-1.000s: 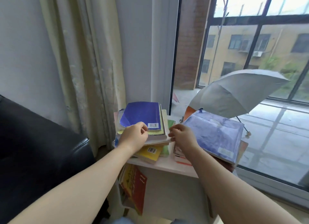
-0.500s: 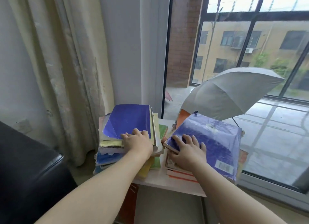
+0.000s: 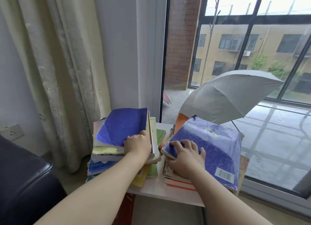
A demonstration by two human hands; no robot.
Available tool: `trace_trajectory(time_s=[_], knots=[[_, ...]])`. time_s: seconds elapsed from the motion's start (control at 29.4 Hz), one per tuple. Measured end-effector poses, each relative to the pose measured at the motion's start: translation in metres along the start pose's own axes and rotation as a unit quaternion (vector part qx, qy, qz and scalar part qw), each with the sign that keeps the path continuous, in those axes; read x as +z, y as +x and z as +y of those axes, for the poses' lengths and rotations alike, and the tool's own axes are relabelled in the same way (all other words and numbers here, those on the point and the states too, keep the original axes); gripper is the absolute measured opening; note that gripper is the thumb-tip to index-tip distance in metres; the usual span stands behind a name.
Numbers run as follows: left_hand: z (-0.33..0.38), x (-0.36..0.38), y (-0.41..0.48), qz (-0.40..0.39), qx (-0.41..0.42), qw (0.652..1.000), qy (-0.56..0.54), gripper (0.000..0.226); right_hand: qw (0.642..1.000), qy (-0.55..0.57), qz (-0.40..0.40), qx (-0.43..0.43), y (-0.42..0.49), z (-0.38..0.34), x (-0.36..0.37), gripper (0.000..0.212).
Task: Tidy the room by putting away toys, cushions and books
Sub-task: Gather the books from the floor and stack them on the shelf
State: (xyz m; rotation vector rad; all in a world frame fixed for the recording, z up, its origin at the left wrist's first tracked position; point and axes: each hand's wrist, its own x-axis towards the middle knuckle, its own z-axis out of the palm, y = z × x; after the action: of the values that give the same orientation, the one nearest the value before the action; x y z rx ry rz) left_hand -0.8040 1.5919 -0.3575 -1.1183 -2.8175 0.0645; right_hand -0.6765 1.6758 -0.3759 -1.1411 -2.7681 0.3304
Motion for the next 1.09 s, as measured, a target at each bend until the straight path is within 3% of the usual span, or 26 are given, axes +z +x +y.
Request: trace_trajectory(time_s=[0.2,0.27,0.34,0.37,0.44,0.48,0.54,0.61,0.68,0.75,0.78,0.82,0.88,0.92,1.02,1.09], knots=[[-0.008,-0.01,0.01,0.014,0.01,1.0,0.006,0.027,1.0,0.001,0.008,-0.005,0.003,0.003,-0.001,0.056],[-0.02,-0.013,0.009,0.019,-0.013,0.997,-0.074,0.017,1.0,-0.006,0.006,-0.007,0.001,0.006,0.001,0.056],[-0.038,-0.01,0.009,0.018,-0.064,0.969,-0.236,0.021,1.0,-0.01,0.004,-0.005,-0.001,0.01,0.004,0.056],[-0.049,-0.009,0.007,0.011,-0.095,0.917,-0.388,0.022,1.0,-0.01,0.006,-0.006,-0.002,0.01,0.004,0.056],[-0.061,-0.013,-0.001,-0.015,-0.141,0.698,-0.702,0.012,1.0,-0.02,0.015,-0.005,-0.001,0.012,0.003,0.057],[-0.065,-0.021,-0.007,-0.027,-0.142,0.597,-0.789,0.011,0.999,-0.022,0.022,-0.007,0.0,0.012,0.001,0.057],[-0.072,-0.028,-0.012,-0.034,-0.118,0.481,-0.868,0.013,0.999,-0.02,0.024,-0.007,0.001,0.011,-0.001,0.058],[-0.077,-0.03,-0.014,-0.016,-0.097,0.39,-0.916,0.017,1.0,-0.015,0.014,-0.008,0.001,0.009,0.0,0.059],[-0.083,-0.032,-0.015,-0.004,-0.08,0.332,-0.94,0.022,1.0,-0.013,0.005,-0.014,-0.001,0.005,0.001,0.06],[-0.085,-0.03,-0.014,0.01,-0.103,0.334,-0.937,0.021,1.0,-0.012,0.0,-0.016,-0.002,0.004,0.002,0.06],[-0.085,-0.025,-0.012,0.019,-0.13,0.367,-0.921,0.02,1.0,-0.013,0.001,-0.015,-0.002,0.004,0.0,0.06],[-0.086,-0.017,-0.011,0.029,-0.169,0.424,-0.889,0.02,1.0,-0.014,-0.001,-0.013,-0.002,0.005,0.0,0.06],[-0.091,0.005,-0.008,0.051,-0.252,0.604,-0.754,0.018,1.0,-0.018,-0.002,-0.008,-0.001,0.007,-0.002,0.062],[-0.093,0.014,-0.008,0.052,-0.283,0.667,-0.688,0.016,1.0,-0.02,-0.004,-0.006,-0.001,0.008,-0.003,0.063],[-0.095,0.021,-0.01,0.046,-0.316,0.734,-0.599,0.01,0.999,-0.032,-0.009,-0.01,-0.001,0.006,-0.003,0.065],[-0.09,0.017,-0.007,0.048,-0.328,0.724,-0.604,0.009,0.999,-0.039,-0.003,-0.01,-0.001,0.005,-0.003,0.064]])
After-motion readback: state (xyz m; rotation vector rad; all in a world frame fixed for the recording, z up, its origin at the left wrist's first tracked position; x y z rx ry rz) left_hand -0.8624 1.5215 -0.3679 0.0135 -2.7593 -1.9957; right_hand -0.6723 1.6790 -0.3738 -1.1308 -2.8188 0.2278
